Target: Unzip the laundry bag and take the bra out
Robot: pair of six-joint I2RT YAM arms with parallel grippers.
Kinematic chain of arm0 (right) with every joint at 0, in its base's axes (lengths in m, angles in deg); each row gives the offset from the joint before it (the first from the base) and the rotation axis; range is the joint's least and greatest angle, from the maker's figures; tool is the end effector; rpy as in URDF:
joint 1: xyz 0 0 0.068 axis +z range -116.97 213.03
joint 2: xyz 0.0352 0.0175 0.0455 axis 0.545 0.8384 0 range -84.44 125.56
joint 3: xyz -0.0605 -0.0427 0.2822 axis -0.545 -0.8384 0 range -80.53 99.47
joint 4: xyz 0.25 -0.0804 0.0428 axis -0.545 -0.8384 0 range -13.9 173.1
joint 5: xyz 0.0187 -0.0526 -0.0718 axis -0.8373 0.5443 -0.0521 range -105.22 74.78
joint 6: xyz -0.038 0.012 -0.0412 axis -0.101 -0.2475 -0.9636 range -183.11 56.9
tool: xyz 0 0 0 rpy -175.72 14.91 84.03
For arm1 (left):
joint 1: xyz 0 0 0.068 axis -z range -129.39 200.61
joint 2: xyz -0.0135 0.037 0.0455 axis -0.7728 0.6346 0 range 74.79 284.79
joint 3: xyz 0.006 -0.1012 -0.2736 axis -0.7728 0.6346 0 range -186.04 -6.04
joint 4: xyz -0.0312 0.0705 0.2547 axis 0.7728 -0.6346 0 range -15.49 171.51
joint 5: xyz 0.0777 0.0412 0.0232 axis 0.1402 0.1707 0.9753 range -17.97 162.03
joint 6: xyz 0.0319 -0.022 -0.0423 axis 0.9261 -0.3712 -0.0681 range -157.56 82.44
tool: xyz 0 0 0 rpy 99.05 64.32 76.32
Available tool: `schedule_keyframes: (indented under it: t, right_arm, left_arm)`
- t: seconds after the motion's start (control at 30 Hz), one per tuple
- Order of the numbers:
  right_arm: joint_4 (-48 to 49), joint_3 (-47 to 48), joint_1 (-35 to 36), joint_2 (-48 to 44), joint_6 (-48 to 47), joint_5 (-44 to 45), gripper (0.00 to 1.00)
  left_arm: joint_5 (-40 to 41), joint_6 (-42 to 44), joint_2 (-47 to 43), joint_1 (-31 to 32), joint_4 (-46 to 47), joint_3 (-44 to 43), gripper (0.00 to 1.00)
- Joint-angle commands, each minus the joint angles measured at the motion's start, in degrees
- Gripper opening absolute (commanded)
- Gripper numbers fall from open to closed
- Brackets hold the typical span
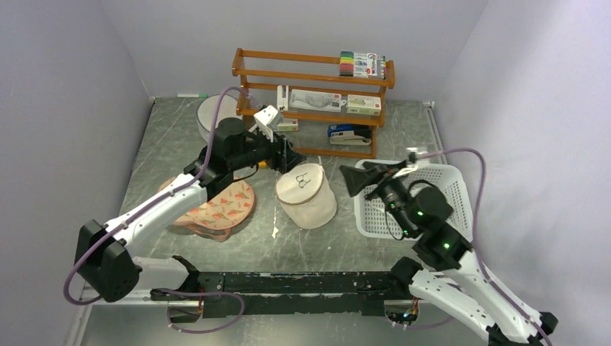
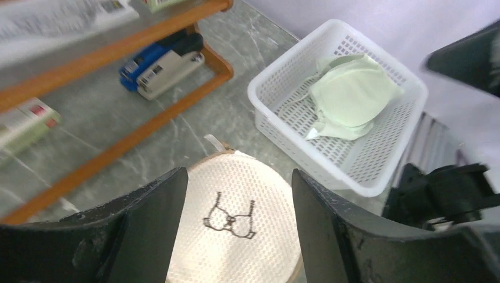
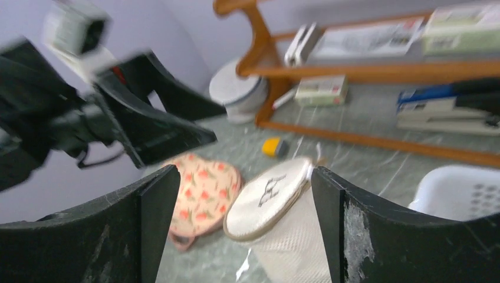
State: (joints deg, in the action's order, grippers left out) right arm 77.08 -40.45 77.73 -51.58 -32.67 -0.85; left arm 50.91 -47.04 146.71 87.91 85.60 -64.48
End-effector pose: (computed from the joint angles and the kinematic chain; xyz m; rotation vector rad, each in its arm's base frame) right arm 0.1034 0.0882 0.3607 0.0056 1.6126 0.8360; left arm 0.2294 -0.1931 0.3649 0.7057 1.6704 -0.9098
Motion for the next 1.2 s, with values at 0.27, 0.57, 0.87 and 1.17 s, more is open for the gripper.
schedule_keyframes:
  t: [0.27, 0.57, 0.87, 1.17]
  right_arm:
    - [-10.94, 4.61, 0.11, -10.94, -9.85, 12.57, 0.89]
    - [-13.29, 3.81, 0.12, -14.78, -10.59, 14.65, 0.89]
    - [-13.31, 3.19, 0.12, -14.29, -10.49, 14.14, 0.89]
    - [-12.08, 2.55, 0.12, -11.97, -10.16, 12.83, 0.89]
  left_arm:
    - [21.05, -15.55, 14.11, 13.54, -17.68, -14.99, 0.72]
    - [39.92, -11.26, 31.24, 19.73, -37.28, -34.36, 0.63]
    - [44.34, -12.3, 33.55, 21.22, -39.44, -35.47, 0.61]
    - [45.17, -12.48, 29.01, 22.38, -38.72, -31.83, 0.67]
